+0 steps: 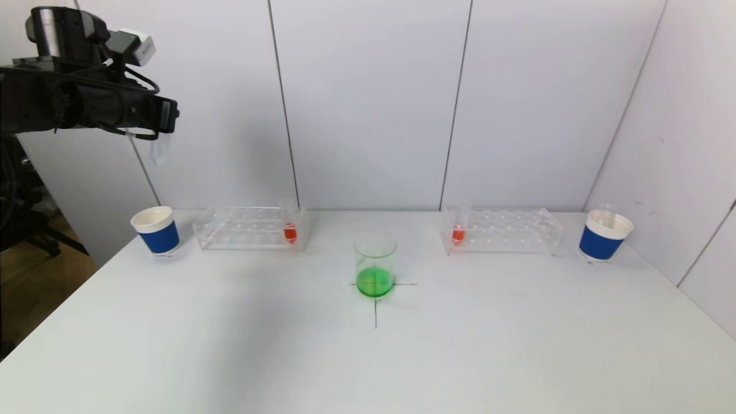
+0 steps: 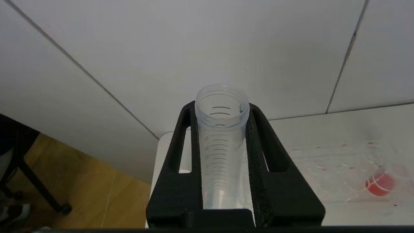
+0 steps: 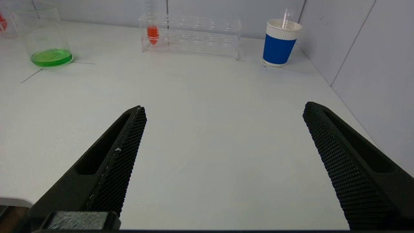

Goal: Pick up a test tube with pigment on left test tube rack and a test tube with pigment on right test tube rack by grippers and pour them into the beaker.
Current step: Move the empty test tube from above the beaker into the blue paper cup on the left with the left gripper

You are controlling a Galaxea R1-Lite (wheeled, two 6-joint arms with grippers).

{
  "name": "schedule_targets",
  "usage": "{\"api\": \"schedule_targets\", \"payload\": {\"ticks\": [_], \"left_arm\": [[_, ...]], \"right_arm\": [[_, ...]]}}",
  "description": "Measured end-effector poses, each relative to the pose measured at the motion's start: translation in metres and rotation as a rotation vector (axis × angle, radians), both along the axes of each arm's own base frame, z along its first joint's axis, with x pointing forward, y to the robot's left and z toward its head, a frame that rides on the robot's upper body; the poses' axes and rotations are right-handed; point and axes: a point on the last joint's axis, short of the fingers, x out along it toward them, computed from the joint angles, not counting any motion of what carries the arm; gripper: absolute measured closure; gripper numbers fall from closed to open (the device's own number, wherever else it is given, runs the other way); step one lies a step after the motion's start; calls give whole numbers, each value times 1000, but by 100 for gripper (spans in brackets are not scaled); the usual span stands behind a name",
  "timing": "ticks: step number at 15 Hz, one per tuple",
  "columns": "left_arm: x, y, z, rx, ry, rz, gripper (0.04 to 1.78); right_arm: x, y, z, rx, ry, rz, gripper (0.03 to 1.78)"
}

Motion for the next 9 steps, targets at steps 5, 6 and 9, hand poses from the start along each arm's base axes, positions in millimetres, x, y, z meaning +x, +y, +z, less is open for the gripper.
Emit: {"api": "schedule_targets", "payload": {"ticks": [5, 6, 9], "left_arm": [[3, 39, -12, -62, 22, 103, 140], [3, 46, -16, -72, 30, 121, 140], [4, 61, -28, -88, 64, 161, 140]], "right_arm": [[0, 0, 0, 0, 0, 0, 5], [0, 0, 0, 0, 0, 0, 5], [0, 0, 0, 0, 0, 0, 5]]}}
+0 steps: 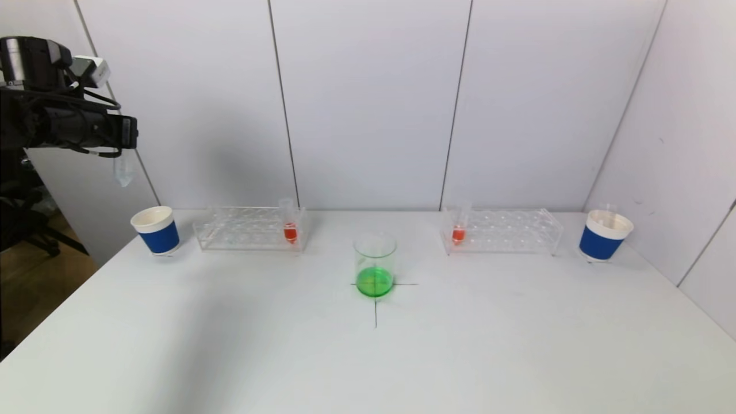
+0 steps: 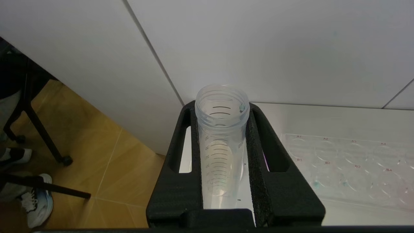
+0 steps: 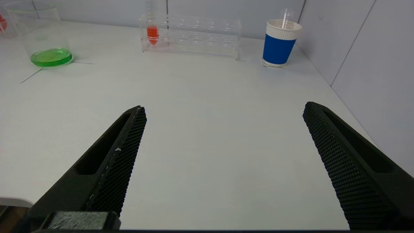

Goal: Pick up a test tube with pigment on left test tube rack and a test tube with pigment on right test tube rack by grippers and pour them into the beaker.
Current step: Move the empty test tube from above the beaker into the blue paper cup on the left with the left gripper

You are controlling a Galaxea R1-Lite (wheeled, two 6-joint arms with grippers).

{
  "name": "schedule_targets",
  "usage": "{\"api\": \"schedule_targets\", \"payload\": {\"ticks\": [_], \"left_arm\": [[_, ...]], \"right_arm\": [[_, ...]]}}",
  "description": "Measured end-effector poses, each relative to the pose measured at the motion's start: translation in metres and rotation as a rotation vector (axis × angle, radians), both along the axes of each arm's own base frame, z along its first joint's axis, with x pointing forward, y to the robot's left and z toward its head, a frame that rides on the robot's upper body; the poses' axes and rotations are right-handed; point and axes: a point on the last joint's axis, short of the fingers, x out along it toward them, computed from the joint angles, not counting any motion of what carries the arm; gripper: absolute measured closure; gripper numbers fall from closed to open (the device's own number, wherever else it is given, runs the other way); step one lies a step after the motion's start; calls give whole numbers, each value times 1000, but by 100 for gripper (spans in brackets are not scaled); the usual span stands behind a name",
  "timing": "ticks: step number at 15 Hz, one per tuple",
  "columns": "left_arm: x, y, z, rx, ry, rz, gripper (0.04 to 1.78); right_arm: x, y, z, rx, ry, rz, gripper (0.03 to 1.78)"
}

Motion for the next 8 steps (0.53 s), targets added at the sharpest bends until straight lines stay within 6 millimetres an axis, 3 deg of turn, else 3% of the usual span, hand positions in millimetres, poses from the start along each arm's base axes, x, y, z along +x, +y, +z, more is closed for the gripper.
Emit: {"api": "schedule_targets", "payload": {"ticks": [8], "left_arm": [[17, 16, -26, -83, 2, 53, 140]], "right_arm": [[0, 0, 0, 0, 0, 1, 5]]}}
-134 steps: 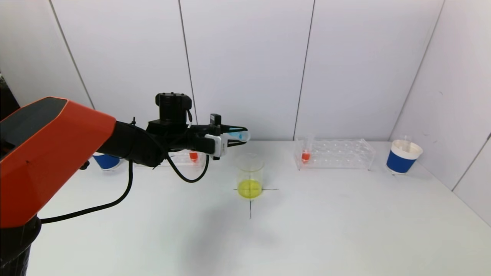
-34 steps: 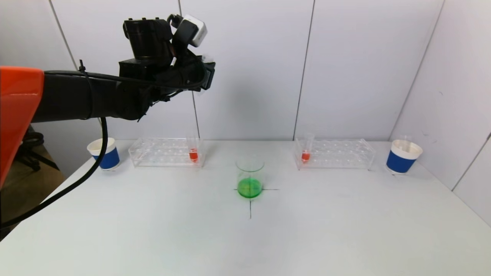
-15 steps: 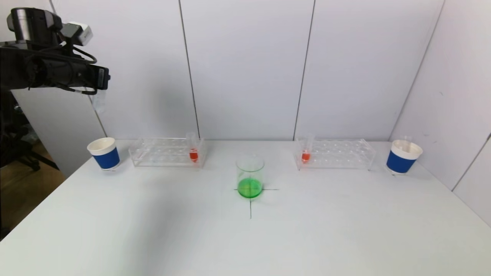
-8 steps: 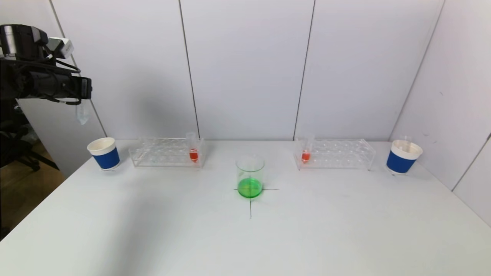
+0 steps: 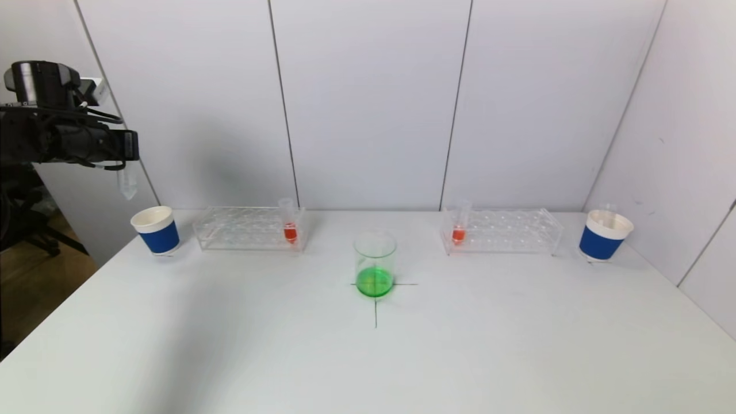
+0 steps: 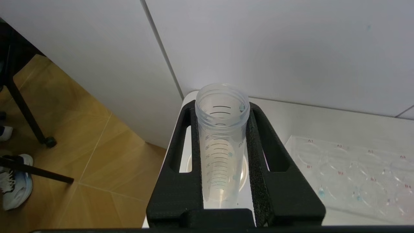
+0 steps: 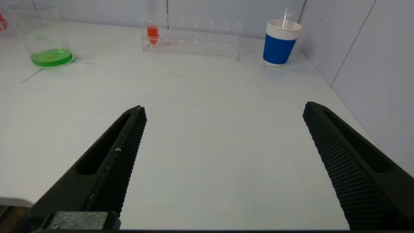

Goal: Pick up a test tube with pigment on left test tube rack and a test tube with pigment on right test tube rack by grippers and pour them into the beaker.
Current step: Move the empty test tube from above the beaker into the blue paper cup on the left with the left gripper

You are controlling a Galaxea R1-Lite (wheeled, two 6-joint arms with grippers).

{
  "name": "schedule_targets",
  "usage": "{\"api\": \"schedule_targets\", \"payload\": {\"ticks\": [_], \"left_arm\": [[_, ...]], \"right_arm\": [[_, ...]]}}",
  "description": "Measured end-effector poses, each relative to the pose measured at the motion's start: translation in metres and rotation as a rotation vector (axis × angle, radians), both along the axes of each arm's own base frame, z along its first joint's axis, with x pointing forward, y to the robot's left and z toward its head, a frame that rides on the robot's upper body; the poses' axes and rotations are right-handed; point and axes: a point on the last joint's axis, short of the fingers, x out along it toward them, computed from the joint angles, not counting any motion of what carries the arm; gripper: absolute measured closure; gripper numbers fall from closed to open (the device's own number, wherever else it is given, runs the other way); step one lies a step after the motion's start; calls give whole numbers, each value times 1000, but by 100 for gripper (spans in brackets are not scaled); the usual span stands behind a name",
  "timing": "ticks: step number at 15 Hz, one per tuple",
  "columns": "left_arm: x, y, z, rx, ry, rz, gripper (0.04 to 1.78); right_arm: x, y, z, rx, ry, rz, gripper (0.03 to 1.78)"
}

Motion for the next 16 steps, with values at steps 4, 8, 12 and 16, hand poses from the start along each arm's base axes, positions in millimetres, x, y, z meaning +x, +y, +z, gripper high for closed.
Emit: {"api": "schedule_targets", "payload": {"ticks": [4, 8, 12, 16], "left_arm": [[18, 13, -23, -6, -28, 20, 140], [34, 22, -47, -2, -32, 28, 140], [44, 26, -67, -9, -10, 27, 140], [47, 26, -77, -33, 9, 33, 140]], "right_arm": [[0, 0, 0, 0, 0, 0, 5], [0, 0, 0, 0, 0, 0, 5], [0, 0, 0, 0, 0, 0, 5], [0, 0, 0, 0, 0, -1, 5]]}}
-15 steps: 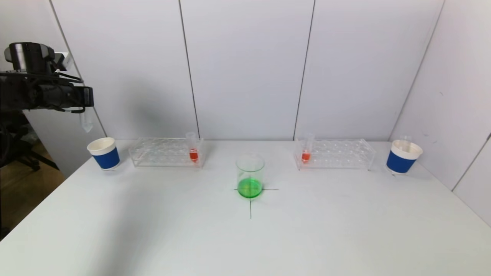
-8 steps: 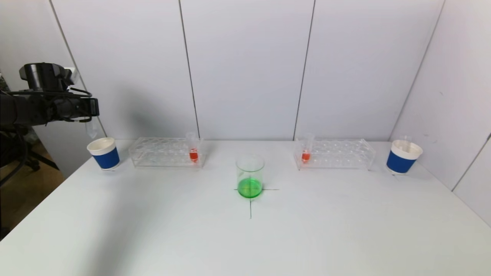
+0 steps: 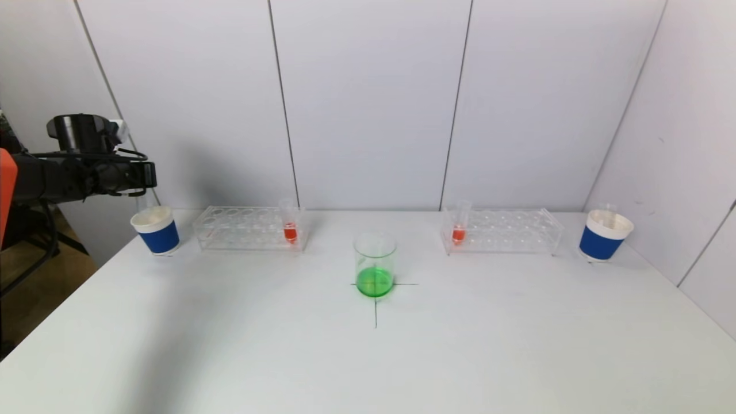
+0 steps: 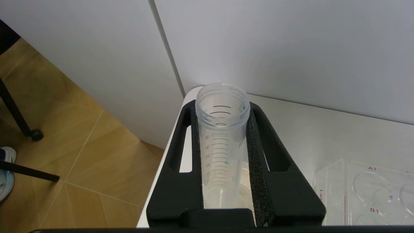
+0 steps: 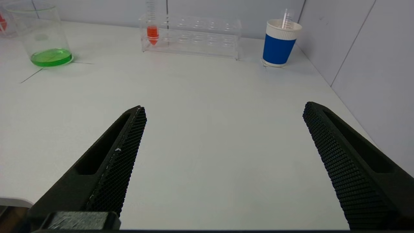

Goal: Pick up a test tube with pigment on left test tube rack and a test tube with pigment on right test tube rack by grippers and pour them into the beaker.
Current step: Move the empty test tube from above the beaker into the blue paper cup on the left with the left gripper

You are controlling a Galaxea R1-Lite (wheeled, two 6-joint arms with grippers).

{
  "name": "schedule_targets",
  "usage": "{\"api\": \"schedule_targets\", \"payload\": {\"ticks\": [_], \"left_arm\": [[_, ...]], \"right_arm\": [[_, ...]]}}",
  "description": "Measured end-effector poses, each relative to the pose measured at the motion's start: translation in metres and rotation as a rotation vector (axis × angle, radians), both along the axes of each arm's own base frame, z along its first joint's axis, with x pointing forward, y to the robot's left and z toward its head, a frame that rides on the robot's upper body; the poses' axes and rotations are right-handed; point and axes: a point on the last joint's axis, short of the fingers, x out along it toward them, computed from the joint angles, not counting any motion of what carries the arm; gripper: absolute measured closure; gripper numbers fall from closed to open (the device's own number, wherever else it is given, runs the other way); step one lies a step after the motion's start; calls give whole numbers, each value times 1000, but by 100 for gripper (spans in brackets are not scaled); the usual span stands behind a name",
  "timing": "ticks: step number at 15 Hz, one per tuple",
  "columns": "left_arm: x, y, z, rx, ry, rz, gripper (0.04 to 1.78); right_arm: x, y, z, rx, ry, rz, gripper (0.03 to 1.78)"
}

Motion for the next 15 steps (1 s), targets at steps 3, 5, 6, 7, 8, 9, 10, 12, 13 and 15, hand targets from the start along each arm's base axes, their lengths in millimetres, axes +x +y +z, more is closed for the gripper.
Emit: {"api": "schedule_targets", "payload": {"ticks": [3, 5, 6, 7, 8, 9, 10, 12, 13, 15], "left_arm": [[-1, -1, -5, -14, 11, 1, 140], [-3, -2, -9, -20, 8, -13, 140], [-4, -3, -11, -18, -6, -19, 140], [-6, -4, -13, -13, -21, -22, 140], [-8, -5, -15, -5, -40, -25, 140], [-10, -5, -15, 5, -63, -25, 140], [-12, -6, -15, 12, -84, -26, 140], [-16, -7, -14, 17, -97, -28, 140], [-18, -8, -14, 18, -100, -27, 140], [-23, -9, -16, 16, -92, -28, 140]], "right_arm": [[0, 0, 0, 0, 0, 0, 5], [0, 0, 0, 0, 0, 0, 5], [0, 0, 0, 0, 0, 0, 5], [0, 0, 0, 0, 0, 0, 5], [0, 0, 0, 0, 0, 0, 5], [0, 0, 0, 0, 0, 0, 5], [0, 0, 0, 0, 0, 1, 5], [0, 0, 0, 0, 0, 1, 5], [0, 0, 0, 0, 0, 0, 5], [0, 0, 0, 0, 0, 0, 5]]}}
